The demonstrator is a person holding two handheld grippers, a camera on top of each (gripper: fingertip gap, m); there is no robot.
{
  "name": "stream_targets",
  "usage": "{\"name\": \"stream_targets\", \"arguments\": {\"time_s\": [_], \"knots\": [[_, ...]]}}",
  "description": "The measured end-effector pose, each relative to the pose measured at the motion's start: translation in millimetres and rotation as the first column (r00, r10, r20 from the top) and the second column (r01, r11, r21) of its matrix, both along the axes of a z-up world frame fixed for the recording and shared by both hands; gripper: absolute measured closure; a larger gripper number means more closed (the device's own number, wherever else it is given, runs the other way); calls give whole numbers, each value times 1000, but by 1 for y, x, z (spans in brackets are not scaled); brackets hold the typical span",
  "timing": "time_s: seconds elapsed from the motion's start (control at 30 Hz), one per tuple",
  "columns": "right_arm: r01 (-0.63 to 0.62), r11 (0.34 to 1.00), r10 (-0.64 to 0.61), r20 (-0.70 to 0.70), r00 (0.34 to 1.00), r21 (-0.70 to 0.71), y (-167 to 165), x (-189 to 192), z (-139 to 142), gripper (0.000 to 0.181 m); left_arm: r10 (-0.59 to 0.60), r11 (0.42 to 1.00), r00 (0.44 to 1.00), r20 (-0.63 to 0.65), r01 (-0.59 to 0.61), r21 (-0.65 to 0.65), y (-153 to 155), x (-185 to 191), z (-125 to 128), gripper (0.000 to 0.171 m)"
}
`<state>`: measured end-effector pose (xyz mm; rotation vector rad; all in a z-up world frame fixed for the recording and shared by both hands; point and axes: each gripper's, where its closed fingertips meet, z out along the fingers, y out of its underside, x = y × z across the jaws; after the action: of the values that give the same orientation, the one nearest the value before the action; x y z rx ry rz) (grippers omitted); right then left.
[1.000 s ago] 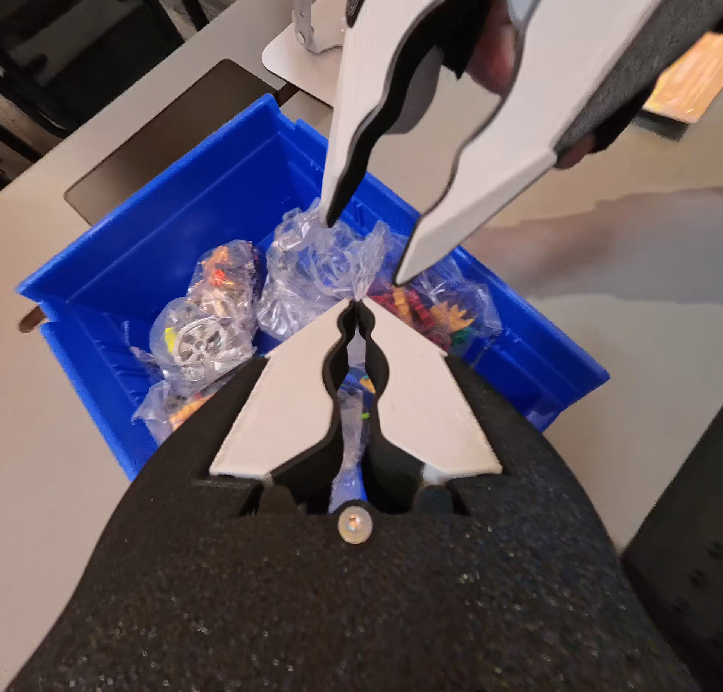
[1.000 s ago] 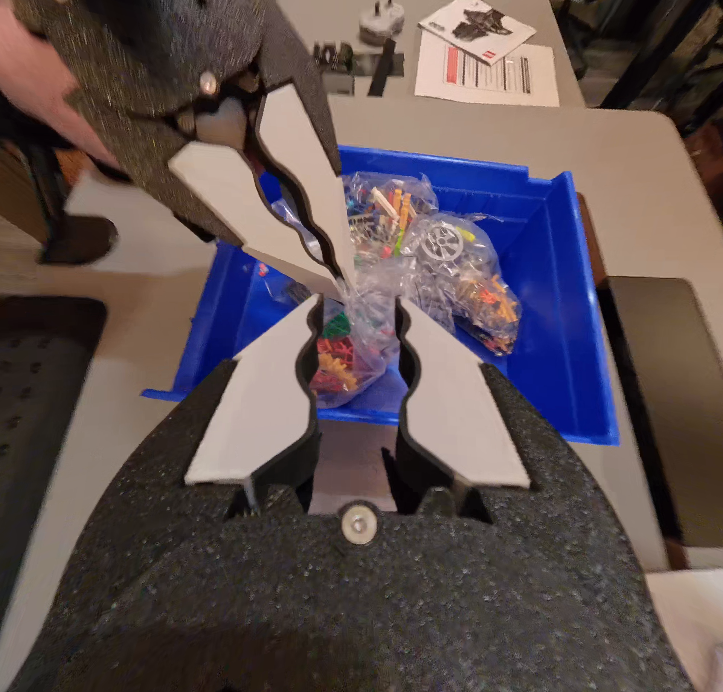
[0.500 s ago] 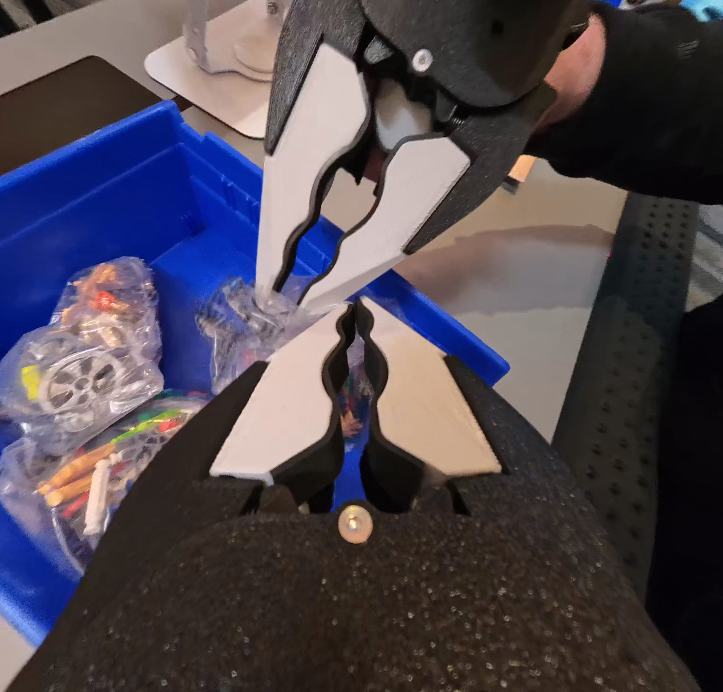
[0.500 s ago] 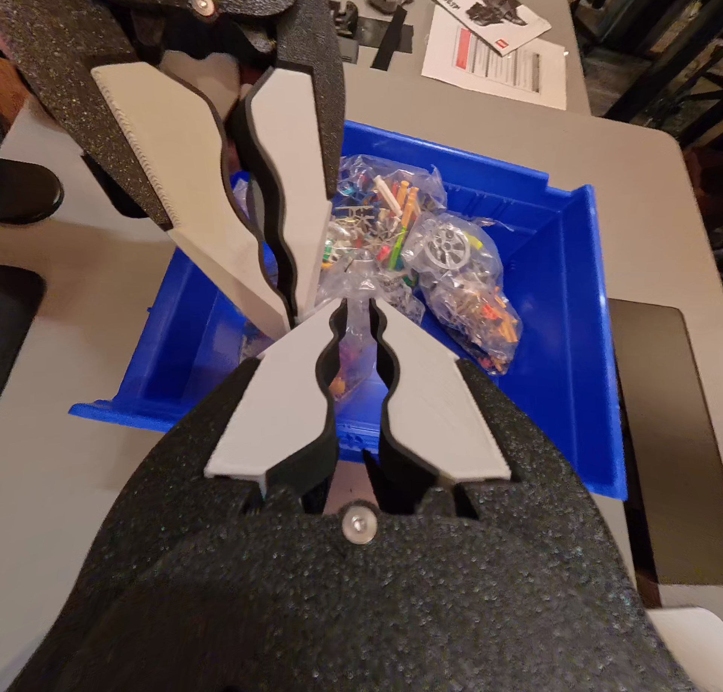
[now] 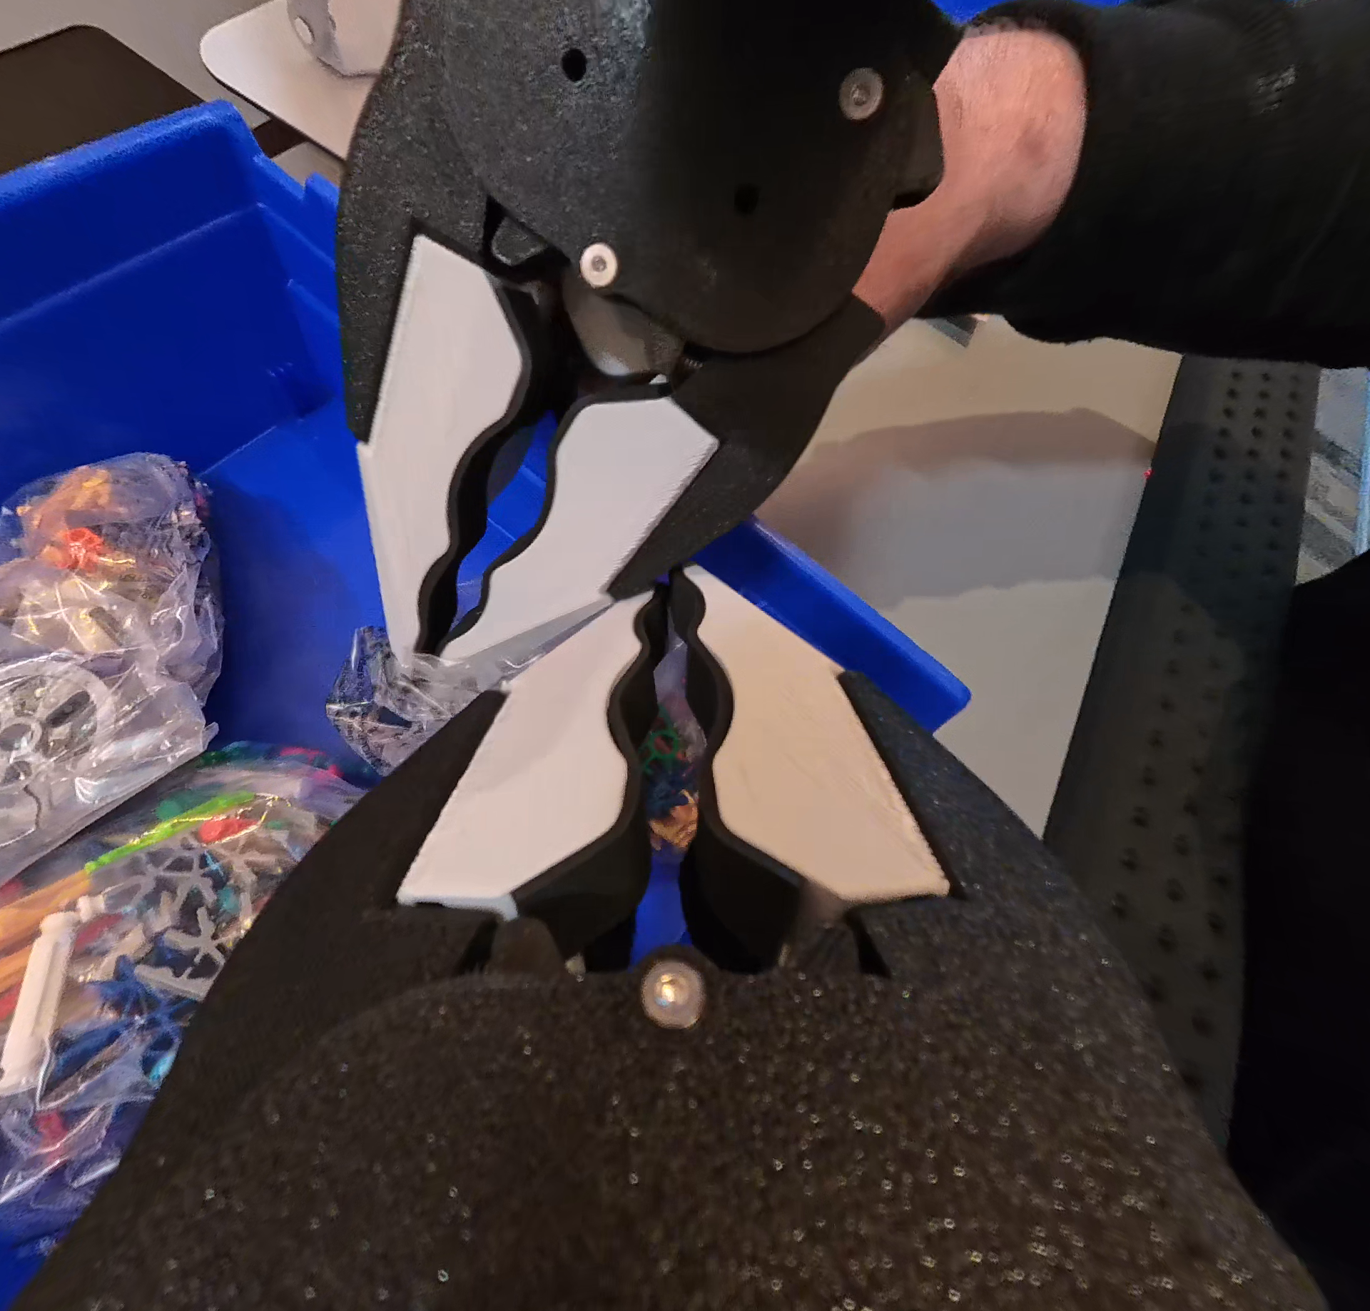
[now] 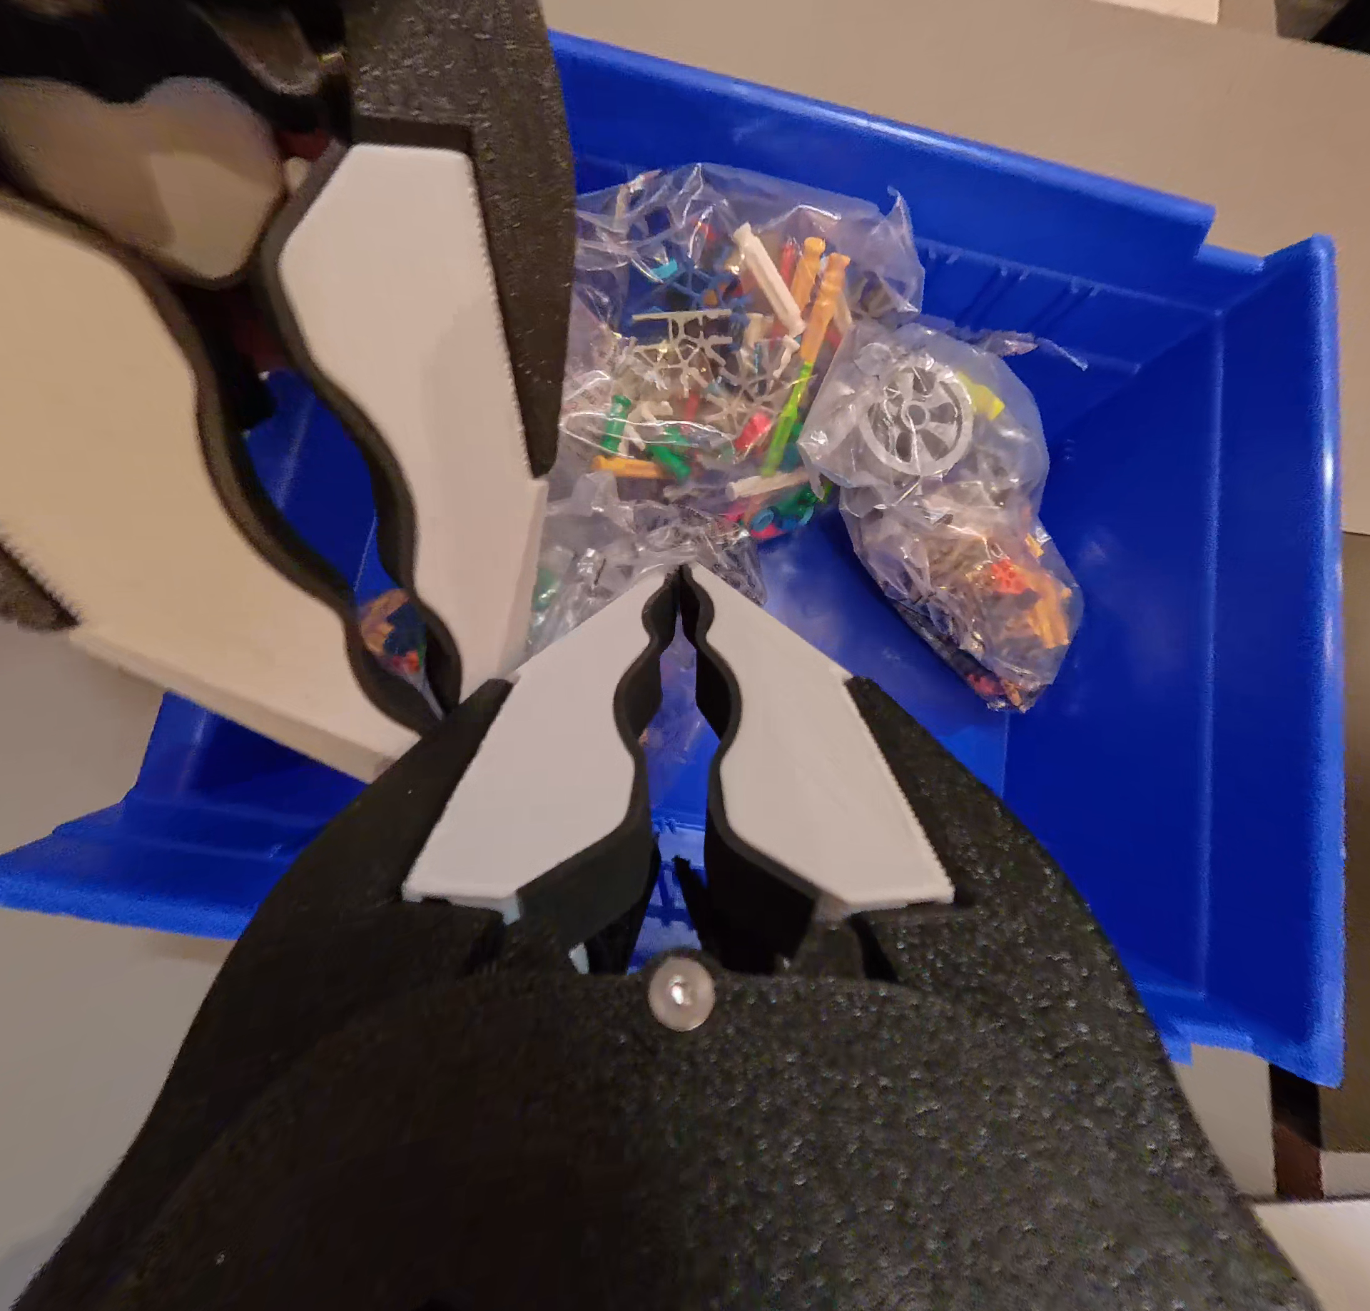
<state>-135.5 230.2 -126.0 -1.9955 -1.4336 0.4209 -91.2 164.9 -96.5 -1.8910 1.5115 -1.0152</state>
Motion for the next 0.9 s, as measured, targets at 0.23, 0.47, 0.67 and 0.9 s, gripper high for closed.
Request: {"name": "stream_targets", "arguments": {"time_s": [0.23,0.47,0.67,0.9], "knots": [[47,999,-47,103,994,-5,10,7,-10,181,-17,999,1000,-25,18,38,-4,-1,-2,171],[105,994,-107,-37,994,-42,13,19,9,181,16,999,1000,21,-17,51,1,-27,17,171],[24,998,-33,-147,989,-64,-10,26,47,181,113,990,993,21,-115,77,22,-60,33,171],[102,991,-112,-136,984,-83,-14,27,50,181,180,945,983,40,-184,270,29,-48,61,131]]}}
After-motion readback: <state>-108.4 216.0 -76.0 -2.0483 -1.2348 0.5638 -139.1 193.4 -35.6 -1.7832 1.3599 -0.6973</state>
